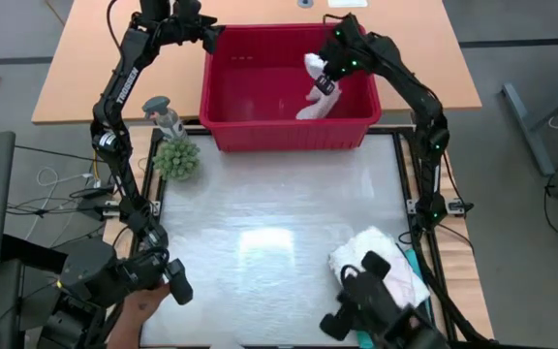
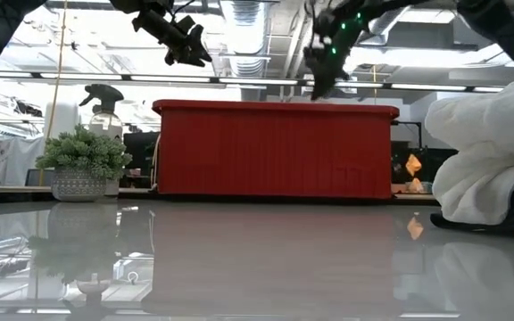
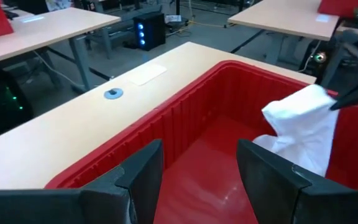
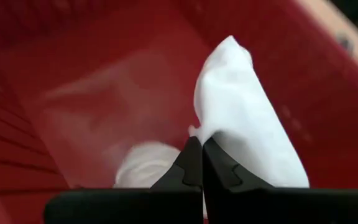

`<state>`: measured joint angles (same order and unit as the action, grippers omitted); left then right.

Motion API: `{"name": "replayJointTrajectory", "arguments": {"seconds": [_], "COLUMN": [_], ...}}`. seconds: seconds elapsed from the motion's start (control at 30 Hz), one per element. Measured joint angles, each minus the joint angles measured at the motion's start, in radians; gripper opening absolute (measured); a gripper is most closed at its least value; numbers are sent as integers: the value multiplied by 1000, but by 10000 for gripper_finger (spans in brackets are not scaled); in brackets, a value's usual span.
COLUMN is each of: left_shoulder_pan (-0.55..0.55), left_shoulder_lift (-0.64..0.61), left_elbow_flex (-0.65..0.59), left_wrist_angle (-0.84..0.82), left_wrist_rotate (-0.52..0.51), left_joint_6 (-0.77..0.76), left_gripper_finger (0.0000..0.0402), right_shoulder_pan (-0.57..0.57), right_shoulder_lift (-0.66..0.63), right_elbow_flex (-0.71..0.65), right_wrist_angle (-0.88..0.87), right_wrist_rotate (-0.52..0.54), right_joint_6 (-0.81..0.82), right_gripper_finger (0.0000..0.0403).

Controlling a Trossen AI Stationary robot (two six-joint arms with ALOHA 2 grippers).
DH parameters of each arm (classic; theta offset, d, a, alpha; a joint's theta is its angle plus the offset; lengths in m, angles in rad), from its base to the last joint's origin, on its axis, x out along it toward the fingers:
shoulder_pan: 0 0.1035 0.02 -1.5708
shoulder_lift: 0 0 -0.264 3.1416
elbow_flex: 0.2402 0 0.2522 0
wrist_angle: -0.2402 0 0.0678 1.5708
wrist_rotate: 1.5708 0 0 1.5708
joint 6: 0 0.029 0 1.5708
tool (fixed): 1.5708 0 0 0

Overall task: Fold Laundry from Bin
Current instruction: Fold the white boxers

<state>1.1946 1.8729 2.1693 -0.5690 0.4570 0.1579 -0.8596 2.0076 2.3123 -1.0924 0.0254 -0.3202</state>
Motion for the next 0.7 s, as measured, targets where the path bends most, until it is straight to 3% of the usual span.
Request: {"name": "replayJointTrajectory", "arguments": {"seconds": [0.37,0.53,0.7], "left_shoulder_pan": [-13,-26,-69], "left_shoulder_lift": [0,0,0], "left_elbow_flex": [0,0,0], "left_wrist_angle": [-1,-22,-54], "left_wrist_rotate": [18,159,273], "left_joint_6": [-26,-31,-112], "left_gripper_finger": [194,194,194], "right_shoulder_pan": [188,292,399], "right_shoulder_lift": [-119,-195,-269], "right_elbow_flex": [0,0,0], "right_wrist_angle": [189,338,335], "right_wrist_rotate": [-2,-10,-122], "right_joint_6": [-7,-55,-68], "right_gripper_finger": [17,17,17]}}
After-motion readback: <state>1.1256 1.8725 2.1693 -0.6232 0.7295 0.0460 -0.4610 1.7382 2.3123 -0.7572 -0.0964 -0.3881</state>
